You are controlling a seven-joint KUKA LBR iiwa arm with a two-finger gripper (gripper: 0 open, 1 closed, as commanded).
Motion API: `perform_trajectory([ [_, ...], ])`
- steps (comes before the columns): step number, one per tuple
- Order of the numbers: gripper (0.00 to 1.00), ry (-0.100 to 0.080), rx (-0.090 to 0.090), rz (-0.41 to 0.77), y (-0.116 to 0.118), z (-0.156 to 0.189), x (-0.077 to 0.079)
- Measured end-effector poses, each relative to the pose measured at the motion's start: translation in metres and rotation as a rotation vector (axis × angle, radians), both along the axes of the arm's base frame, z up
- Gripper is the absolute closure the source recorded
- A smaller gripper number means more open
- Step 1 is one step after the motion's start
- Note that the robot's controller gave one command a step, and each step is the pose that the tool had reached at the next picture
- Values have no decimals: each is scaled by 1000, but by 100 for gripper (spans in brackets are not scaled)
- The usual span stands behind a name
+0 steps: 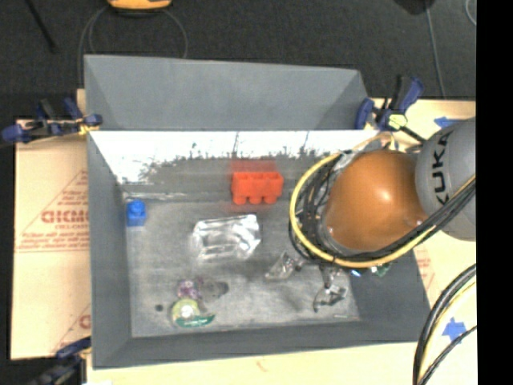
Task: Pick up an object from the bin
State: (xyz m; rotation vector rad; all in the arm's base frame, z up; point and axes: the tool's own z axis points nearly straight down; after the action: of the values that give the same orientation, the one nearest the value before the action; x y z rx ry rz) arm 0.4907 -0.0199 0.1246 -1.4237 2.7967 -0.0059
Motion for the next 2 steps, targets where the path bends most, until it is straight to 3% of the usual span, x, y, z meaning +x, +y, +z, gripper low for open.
perform_trajectory([
  [1,0,-5,0,4,-72,-3,106],
  [2,0,-13,7,85,-113,-49,144],
])
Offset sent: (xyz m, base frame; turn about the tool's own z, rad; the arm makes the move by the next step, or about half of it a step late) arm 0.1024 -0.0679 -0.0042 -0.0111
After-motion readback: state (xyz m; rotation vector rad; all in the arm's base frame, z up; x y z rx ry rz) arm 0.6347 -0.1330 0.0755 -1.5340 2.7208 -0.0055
